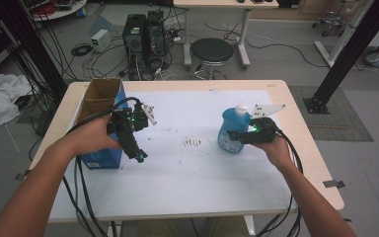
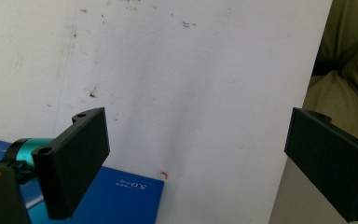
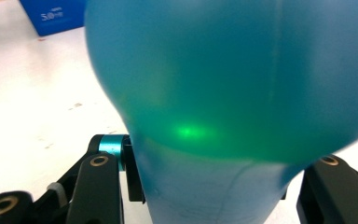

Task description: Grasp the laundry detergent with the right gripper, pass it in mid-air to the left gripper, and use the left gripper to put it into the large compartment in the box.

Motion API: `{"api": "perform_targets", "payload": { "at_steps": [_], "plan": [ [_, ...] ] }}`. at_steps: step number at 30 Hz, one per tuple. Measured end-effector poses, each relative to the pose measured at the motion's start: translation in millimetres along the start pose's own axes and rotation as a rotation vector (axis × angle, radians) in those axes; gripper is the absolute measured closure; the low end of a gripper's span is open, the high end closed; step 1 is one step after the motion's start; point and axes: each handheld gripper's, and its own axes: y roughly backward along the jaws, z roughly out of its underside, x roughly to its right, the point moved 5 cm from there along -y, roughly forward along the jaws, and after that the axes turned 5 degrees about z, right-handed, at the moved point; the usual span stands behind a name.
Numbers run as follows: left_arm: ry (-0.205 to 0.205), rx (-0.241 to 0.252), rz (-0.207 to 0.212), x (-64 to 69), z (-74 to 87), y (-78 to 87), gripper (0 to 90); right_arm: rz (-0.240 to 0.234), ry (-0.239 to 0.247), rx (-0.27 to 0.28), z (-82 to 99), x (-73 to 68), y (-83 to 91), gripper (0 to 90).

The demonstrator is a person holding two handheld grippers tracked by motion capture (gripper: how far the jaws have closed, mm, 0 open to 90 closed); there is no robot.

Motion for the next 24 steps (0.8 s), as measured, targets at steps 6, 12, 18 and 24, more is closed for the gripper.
{"api": "perform_targets", "payload": {
  "at_steps": [6, 12, 18, 24],
  "plan": [
    [-0.015, 0.011, -0.007, 2.9, -7.4, 5.4, 6.5, -0.057, 0.033, -0.003, -13.3, -12.4, 18.7, 45.6],
    [-0.025, 0.009, -0.010, 6.8, -15.2, 11.2, 6.5, -0.118, 0.066, 0.006, -26.1, -27.3, 32.6, 45.5],
    [-0.035, 0.007, -0.012, 11.0, -23.2, 18.3, 6.5, -0.171, 0.087, 0.007, -38.1, -42.1, 42.7, 45.5],
    [-0.056, 0.008, -0.012, 18.1, -34.2, 23.0, 6.5, -0.217, 0.125, 0.016, -49.1, -56.1, 49.0, 45.5]
  ]
}}
